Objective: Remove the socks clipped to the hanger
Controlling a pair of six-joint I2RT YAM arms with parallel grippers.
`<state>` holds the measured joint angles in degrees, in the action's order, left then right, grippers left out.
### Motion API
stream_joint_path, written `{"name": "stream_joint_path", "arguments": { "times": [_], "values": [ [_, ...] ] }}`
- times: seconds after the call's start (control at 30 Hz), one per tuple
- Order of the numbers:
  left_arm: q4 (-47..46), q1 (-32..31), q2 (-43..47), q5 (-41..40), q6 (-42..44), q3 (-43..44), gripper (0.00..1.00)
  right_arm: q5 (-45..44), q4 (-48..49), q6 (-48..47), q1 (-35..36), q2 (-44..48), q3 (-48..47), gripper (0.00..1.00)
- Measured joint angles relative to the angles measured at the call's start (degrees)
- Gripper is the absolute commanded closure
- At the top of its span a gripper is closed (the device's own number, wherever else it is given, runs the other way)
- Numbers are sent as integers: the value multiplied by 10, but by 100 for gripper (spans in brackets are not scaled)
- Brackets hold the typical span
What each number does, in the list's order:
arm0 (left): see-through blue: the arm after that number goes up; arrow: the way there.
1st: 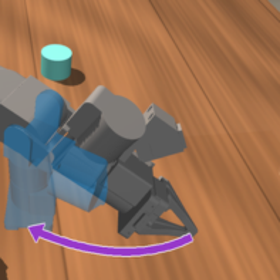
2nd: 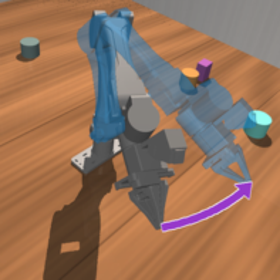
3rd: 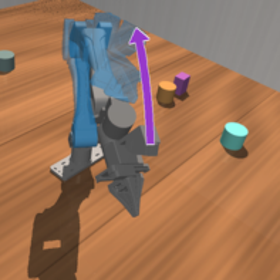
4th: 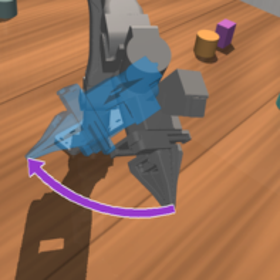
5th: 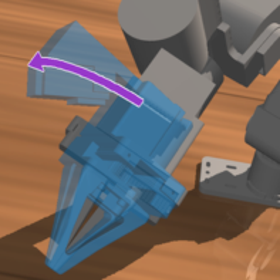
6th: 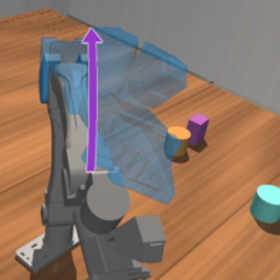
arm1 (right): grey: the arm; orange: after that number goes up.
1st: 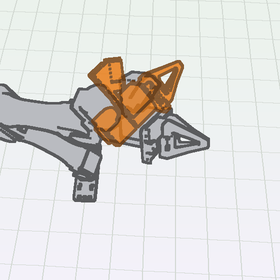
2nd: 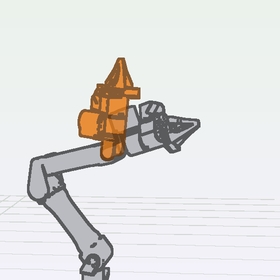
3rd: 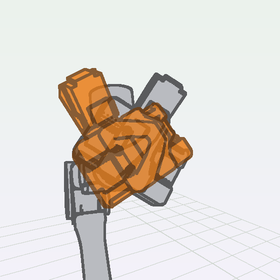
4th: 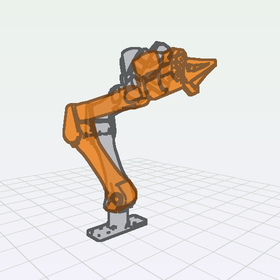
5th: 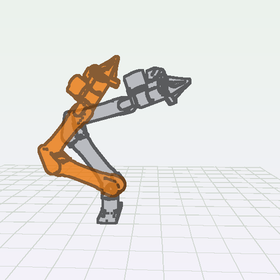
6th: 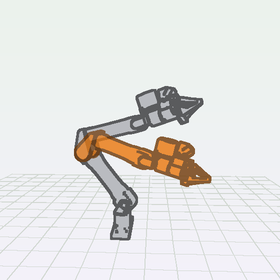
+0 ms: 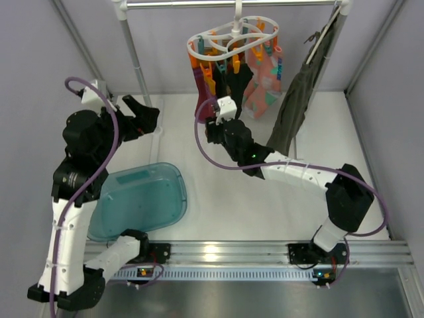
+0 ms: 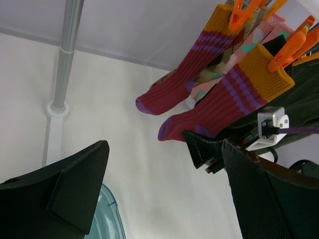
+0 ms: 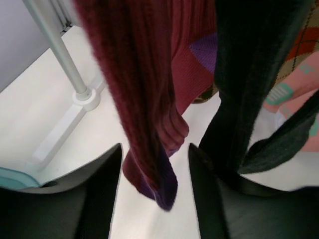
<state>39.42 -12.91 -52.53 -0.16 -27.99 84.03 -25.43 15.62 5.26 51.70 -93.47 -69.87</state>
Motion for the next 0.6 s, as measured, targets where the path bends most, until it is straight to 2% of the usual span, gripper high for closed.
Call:
{"name": "stream_joint_path", "arguments": {
  "times": [0.03,0.07,0.13,0.33,0.37,0.5,0.6],
  "values": [
    [0,0,-13,4,0,12,1,0,9,-1,0,-6,0,60],
    [0,0,-26,7,0,22,2,0,21,-3,0,-13,0,80],
    [2,0,-47,12,-1,45,2,0,38,-3,0,-24,1,91],
    [1,-22,-112,6,4,143,2,-5,105,5,6,-29,30,100],
    [-2,-43,-126,-15,10,160,2,-6,113,6,9,-29,34,100],
    [-7,-197,-199,-133,56,229,2,-9,125,10,26,-29,39,100],
    [-8,-254,-252,-179,87,260,4,-8,127,14,33,-29,39,100]
  ]
}}
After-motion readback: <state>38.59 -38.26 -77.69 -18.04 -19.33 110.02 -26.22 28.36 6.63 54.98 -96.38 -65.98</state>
